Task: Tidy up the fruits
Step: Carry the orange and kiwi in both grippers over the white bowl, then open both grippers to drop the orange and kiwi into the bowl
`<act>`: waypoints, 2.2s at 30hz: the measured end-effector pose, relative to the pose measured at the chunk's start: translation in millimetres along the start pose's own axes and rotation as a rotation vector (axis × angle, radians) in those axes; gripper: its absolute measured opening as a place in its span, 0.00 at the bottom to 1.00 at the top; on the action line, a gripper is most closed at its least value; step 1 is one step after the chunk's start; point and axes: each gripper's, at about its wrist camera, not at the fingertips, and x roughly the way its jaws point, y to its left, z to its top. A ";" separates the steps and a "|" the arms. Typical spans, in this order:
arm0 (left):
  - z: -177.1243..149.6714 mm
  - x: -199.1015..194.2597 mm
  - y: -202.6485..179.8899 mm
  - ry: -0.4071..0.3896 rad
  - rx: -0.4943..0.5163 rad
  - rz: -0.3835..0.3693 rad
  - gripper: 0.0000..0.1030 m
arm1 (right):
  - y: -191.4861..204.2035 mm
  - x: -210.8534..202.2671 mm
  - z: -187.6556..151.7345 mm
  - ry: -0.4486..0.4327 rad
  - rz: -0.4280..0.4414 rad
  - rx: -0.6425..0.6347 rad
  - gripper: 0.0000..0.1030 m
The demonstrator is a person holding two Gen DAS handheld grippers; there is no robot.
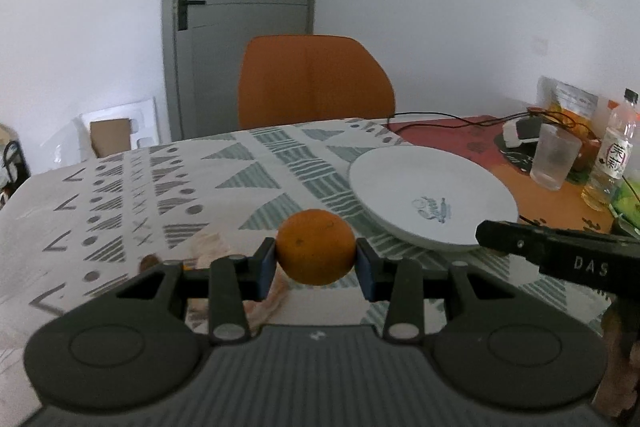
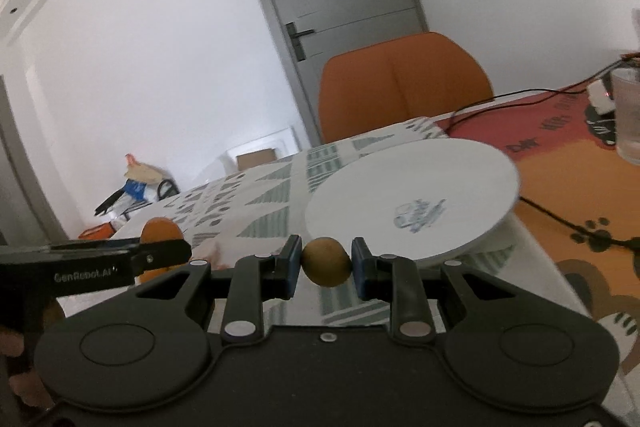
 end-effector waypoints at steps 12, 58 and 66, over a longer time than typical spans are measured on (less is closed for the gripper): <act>14.6 28.0 -33.3 0.002 0.043 -0.061 0.39 | -28.0 0.7 6.7 -0.040 -0.036 0.035 0.24; 34.6 51.3 -26.3 -0.016 0.006 0.048 0.66 | -16.2 10.1 14.6 -0.087 -0.073 0.013 0.97; 29.1 28.1 -4.3 -0.051 -0.019 0.093 0.66 | -4.4 13.0 13.6 -0.082 -0.050 0.014 1.00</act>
